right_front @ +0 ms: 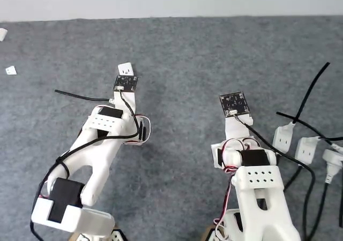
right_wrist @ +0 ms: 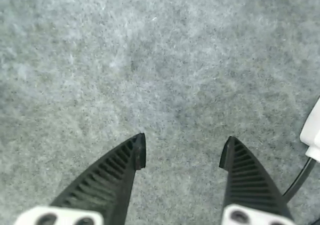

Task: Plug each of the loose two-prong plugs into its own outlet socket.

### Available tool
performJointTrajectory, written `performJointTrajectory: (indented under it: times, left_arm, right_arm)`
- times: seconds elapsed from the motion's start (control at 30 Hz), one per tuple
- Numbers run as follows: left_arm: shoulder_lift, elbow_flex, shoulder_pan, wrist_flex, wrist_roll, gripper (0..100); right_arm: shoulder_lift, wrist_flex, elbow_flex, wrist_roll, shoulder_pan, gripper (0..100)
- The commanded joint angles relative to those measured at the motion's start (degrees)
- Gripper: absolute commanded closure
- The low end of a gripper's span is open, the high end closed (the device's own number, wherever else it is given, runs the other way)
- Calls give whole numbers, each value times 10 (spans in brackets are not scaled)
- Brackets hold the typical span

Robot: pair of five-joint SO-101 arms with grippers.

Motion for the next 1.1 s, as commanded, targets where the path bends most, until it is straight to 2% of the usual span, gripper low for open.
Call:
performJointTrajectory:
  times: [0.0, 0.27, 0.47, 1.07]
  left_arm:
    - [-4, -20, 0, -10, -4, 852]
    - [-4, -22, 0, -11, -4, 855]
    - [-4, -29, -1, -28, -5, 964]
    - [-4, -18, 15, -39, -4, 987]
  right_arm:
    - [-14, -9, -3, 7, -3, 758]
    - [-14, -9, -3, 7, -3, 758]
    - [-14, -9, -3, 7, -3, 758]
    - [-14, -9, -3, 7, -4, 758]
